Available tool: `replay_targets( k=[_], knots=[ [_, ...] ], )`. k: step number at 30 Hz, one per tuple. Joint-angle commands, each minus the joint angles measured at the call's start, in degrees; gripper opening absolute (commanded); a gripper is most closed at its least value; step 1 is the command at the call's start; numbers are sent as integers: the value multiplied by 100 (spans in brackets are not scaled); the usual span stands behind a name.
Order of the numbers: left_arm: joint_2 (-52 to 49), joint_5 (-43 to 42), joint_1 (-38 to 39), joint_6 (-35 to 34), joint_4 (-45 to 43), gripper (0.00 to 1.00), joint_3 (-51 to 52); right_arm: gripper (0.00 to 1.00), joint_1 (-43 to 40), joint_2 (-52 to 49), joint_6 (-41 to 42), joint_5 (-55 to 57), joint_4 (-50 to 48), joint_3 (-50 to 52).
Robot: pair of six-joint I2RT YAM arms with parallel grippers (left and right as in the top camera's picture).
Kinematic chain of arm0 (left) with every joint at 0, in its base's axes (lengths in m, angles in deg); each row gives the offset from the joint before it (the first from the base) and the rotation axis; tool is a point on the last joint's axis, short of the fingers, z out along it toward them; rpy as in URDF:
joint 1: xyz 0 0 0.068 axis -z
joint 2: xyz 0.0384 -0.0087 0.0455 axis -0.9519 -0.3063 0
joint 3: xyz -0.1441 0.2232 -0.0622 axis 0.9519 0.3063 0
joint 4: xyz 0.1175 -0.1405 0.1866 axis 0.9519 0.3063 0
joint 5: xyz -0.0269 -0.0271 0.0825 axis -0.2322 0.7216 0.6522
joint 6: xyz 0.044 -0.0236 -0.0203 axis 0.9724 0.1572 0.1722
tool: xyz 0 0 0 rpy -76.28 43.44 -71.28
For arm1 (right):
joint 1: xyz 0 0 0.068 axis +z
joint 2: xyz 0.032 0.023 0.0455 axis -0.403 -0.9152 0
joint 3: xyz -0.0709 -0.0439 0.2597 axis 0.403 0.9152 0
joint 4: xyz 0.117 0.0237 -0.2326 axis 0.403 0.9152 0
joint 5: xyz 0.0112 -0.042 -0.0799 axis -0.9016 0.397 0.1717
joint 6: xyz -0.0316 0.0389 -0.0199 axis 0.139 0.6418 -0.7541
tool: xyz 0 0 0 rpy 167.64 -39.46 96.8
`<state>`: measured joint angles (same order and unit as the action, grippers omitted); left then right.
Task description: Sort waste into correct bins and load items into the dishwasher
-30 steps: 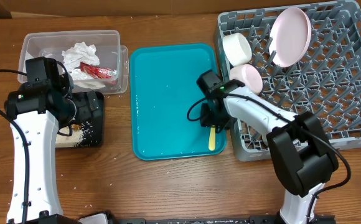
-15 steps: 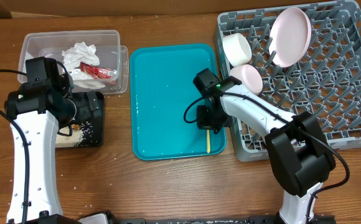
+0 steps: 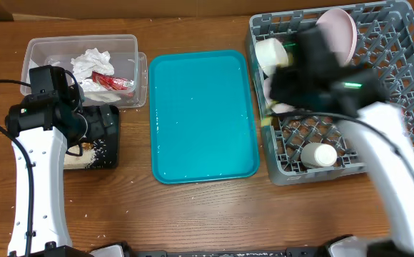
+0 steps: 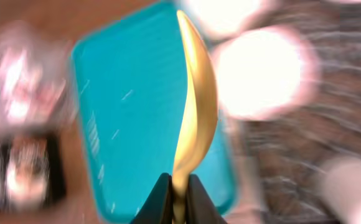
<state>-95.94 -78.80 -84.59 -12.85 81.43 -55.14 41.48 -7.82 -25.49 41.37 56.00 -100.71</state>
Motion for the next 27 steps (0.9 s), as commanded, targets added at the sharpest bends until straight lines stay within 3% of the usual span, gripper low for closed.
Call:
replay_targets(
  k=[1, 7, 11, 12, 13, 14, 16, 18, 23, 27],
  knots=[
    [-17, -46, -31, 127, -15, 100, 11, 4, -702, -219, 1443, 850, 365, 160],
    [-17, -46, -31, 127, -15, 100, 11, 4, -1408, -229, 3294, 922, -136, 1320],
    [-17, -46, -31, 127, -15, 100, 11, 8, -1475, -229, 3746, 979, -1130, 2218],
    [-17, -46, -31, 127, -15, 100, 11, 19, -1475, -229, 3746, 981, -1386, 2376],
    [-17, -46, -31, 127, -15, 100, 11, 58, -1475, -229, 3689, 977, -1685, 2538],
    [-17, -46, -31, 127, -15, 100, 11, 76, -1475, -229, 3635, 979, -1781, 2573],
    [-17, -46, -31, 127, -15, 100, 11, 93, -1475, -225, 3331, 935, -1974, 2566],
    [-17, -46, -31, 127, -15, 100, 11, 100, -1475, -203, 2905, 828, -2063, 2448],
    [-17, -46, -31, 127, -15, 100, 11, 100, -1475, 22, 1462, 476, -1580, 1692],
    [-17, -46, -31, 127, -15, 100, 11, 100, -1408, 476, -271, -160, -560, 684]
  ],
)
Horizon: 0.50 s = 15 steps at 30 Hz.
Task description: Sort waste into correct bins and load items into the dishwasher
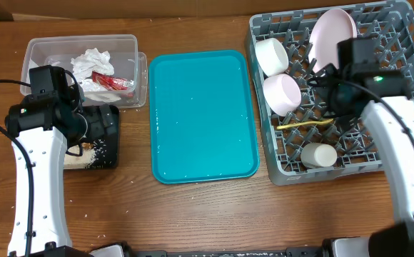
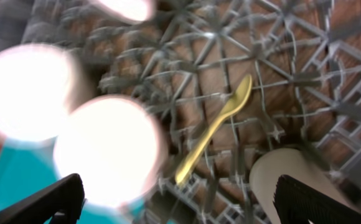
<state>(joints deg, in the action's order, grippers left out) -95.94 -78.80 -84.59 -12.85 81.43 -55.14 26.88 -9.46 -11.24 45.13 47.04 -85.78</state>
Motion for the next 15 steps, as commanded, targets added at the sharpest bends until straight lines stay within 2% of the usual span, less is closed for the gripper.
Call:
replay_targets(
  k=[1, 3, 6, 10, 15],
  knots=[
    [-17, -46, -31, 127, -15, 100, 11, 100, 90, 778, -2094, -643, 612, -1056],
    [-17, -46, -31, 127, -15, 100, 11, 100, 162, 1067, -2503, -752, 1257, -1517],
    [-17, -46, -31, 127, -15, 100, 11, 100, 175, 1508, -2507, -778, 1744, -1965],
    [-17, -46, -31, 127, -15, 100, 11, 100, 175, 2100, -2509, -778, 1731, -2022],
    [-17, -46, -31, 127, -15, 100, 11, 100, 175, 2590, -2549, -262, 2603, -2017]
  ],
)
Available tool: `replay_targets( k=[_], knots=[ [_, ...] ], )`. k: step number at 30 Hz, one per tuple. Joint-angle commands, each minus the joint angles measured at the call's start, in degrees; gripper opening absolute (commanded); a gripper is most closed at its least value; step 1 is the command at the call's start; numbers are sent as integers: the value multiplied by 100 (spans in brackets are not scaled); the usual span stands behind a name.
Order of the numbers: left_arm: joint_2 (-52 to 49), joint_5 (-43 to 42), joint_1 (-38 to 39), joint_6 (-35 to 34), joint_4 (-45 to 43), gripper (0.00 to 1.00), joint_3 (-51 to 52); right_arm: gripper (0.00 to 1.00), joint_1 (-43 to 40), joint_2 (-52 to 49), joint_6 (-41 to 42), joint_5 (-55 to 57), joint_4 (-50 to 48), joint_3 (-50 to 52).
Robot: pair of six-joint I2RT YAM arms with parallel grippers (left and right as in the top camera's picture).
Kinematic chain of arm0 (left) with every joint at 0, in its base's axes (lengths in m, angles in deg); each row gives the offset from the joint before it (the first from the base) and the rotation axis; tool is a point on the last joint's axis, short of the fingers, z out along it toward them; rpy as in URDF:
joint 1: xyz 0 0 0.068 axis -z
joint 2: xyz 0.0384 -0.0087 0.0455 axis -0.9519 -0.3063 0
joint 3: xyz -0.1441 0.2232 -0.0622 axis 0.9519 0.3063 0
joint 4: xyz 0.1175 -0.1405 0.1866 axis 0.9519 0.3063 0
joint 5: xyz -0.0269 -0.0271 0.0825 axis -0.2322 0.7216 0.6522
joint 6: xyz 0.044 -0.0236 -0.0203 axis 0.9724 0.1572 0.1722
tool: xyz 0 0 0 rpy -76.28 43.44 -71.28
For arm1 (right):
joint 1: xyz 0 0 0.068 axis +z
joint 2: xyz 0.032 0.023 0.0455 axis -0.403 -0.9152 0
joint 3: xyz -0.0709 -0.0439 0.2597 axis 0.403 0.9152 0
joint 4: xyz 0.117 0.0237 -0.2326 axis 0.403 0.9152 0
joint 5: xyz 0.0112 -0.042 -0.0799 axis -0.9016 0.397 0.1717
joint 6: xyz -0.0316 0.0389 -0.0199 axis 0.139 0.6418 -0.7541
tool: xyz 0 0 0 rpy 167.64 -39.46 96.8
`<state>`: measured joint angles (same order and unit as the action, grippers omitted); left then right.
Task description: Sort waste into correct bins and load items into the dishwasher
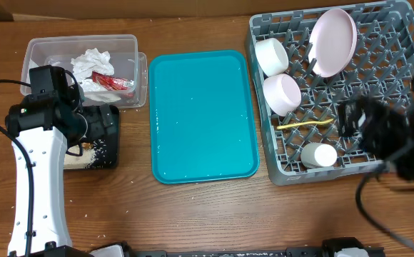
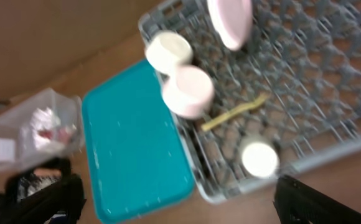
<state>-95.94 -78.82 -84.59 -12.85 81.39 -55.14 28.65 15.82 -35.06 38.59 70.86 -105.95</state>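
Observation:
A yellow spoon (image 1: 305, 124) lies flat on the grid of the grey dish rack (image 1: 321, 173), also seen in the right wrist view as the spoon (image 2: 233, 113). My right gripper (image 2: 180, 211) is open and empty, high above the rack's near edge; in the overhead view it is a blur (image 1: 378, 132) at the rack's right side. The teal tray (image 1: 203, 114) is bare. My left gripper (image 1: 78, 118) hangs over the black container (image 1: 101, 139); its jaws are hidden under the arm.
The rack also holds two white bowls (image 1: 271, 56), a pink plate (image 1: 333, 41) standing on edge and a white cup (image 1: 319, 155) on its side. A clear bin (image 1: 43, 53) with crumpled paper and a red wrapper stands at the back left.
My right gripper, open just above the spoon in the rack, has pulled up and back to the right; its view now takes in the whole rack and tray. The spoon stays put. Left arm unchanged.
My right gripper was shut on the yellow spoon near the rack's left edge. Then the spoon lay on the rack's grid and the gripper stood open over it. Now the gripper is high and away from it, empty.

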Motion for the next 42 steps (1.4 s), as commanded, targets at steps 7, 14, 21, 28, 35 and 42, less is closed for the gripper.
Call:
replay_targets(
  k=[7, 14, 21, 28, 35, 42],
  knots=[
    [-17, -44, -31, 127, -11, 100, 11, 100, 35, 459, -170, 1008, 634, 428],
    [-17, -44, -31, 127, -11, 100, 11, 100, -81, 1390, -1373, 94, -2363, 2647],
    [-17, -44, -31, 127, -11, 100, 11, 100, -566, 2966, -1145, -828, -5864, 5790],
    [-17, -44, -31, 127, -11, 100, 11, 100, -732, 4492, -885, -782, -7665, 8334],
    [-17, -44, -31, 127, -11, 100, 11, 100, -715, 5434, -262, -332, -8548, 9857],
    [-17, -44, -31, 127, -11, 100, 11, 100, -710, 6262, -262, -356, -8542, 10417]
  ],
)
